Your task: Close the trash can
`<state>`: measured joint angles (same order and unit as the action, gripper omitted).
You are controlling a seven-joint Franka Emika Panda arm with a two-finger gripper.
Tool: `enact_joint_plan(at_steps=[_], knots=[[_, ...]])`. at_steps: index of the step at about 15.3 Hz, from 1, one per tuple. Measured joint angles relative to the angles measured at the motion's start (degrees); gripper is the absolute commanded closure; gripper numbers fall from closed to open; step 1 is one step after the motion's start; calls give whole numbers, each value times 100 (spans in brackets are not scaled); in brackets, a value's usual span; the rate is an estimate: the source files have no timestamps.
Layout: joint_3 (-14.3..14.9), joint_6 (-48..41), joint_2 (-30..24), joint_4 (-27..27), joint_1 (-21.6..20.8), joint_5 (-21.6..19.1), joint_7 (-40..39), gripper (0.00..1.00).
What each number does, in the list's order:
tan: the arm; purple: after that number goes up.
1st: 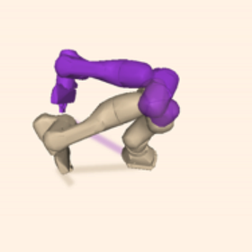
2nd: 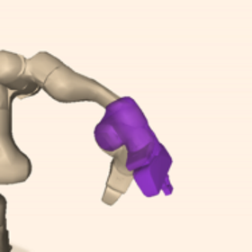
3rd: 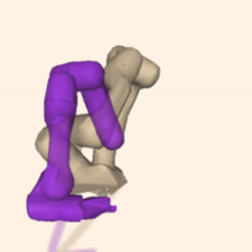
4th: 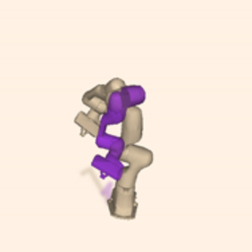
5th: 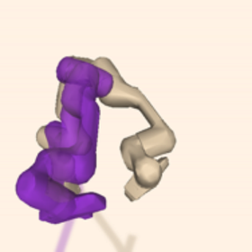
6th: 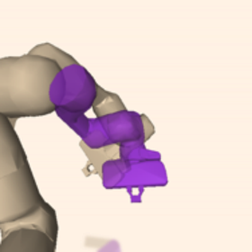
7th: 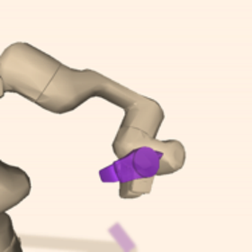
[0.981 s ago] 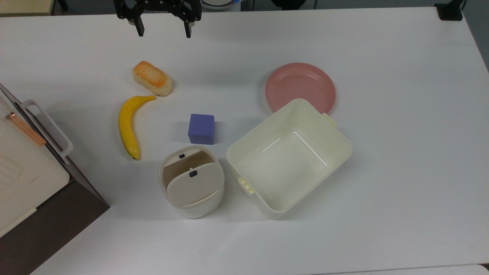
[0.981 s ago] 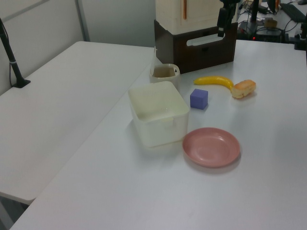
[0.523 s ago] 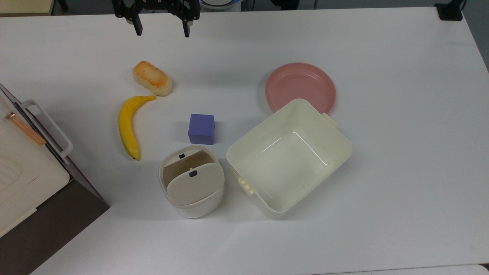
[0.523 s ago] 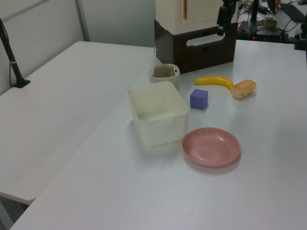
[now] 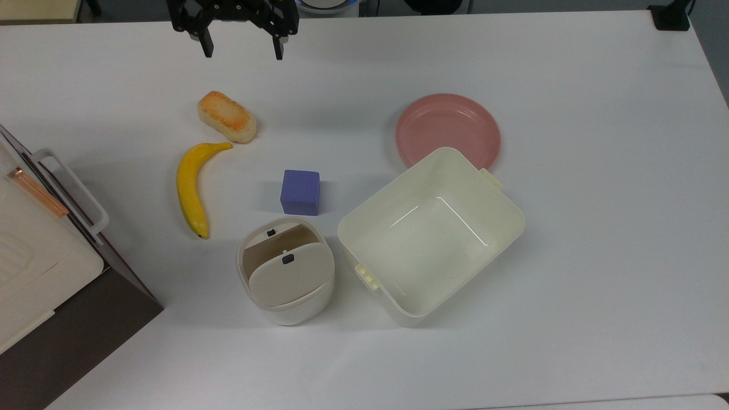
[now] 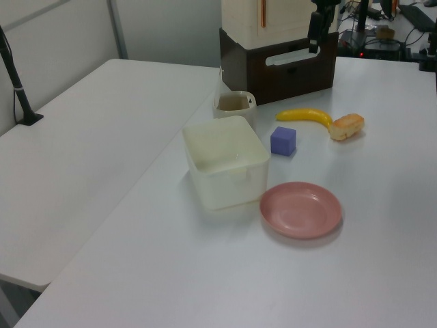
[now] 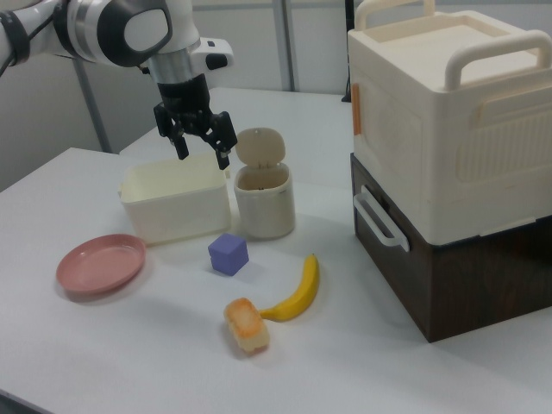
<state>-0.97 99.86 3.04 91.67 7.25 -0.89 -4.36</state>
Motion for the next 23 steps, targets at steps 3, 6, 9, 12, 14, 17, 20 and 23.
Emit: enact_joint_plan(at_steps=[3, 6, 9, 12, 14, 17, 20, 23], knots=[[0, -25, 5, 0, 0, 0, -1, 1], [-1, -26, 5, 0, -2, 0, -3, 25], [-1, -27, 11, 0, -2, 8, -33, 79], [-15, -28, 80, 0, -6, 116, -97, 100], [-37, -29, 168, -11, -32, 258, -123, 100], [-41, -29, 406, -224, -125, 401, -203, 100], [-39, -29, 729, -590, -133, 409, -234, 100], [-28, -16, 1185, -1171, -117, 403, 567, 100]])
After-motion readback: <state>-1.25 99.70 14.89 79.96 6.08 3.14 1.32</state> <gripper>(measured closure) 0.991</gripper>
